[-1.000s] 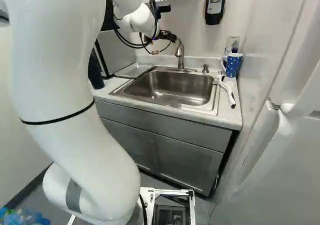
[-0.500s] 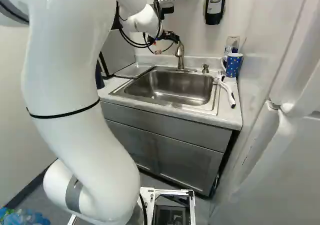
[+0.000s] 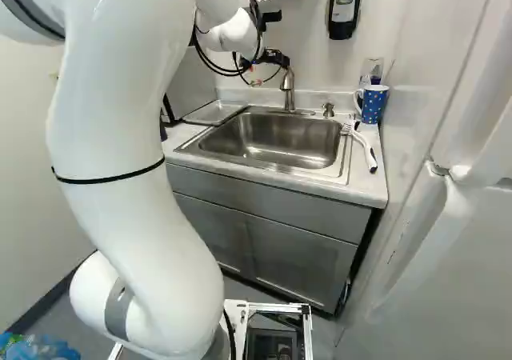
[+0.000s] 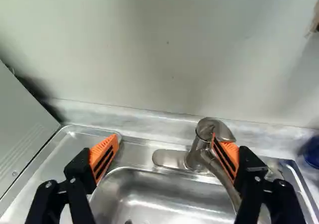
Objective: Rinse the cup and place it in the tray
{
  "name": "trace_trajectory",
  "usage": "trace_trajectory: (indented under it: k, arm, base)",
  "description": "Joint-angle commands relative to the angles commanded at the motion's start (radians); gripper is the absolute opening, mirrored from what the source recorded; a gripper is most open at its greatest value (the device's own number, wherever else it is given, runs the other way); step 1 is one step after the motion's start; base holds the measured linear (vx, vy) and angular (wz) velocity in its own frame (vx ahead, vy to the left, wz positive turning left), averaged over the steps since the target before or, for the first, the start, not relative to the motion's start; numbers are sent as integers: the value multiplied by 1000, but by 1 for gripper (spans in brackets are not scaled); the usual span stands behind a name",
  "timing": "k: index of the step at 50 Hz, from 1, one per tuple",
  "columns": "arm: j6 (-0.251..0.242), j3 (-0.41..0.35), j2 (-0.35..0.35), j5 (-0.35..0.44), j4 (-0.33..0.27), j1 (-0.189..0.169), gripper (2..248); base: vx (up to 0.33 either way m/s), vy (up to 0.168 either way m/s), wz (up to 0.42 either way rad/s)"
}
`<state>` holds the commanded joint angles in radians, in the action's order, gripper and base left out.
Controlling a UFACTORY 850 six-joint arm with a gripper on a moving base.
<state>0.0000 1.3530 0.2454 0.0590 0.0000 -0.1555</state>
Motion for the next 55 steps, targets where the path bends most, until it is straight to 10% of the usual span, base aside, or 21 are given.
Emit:
trace_trajectory:
  k: [55]
  arm:
    - [0,5,5,168,0,-3,247]
  base:
    - [0,0,0]
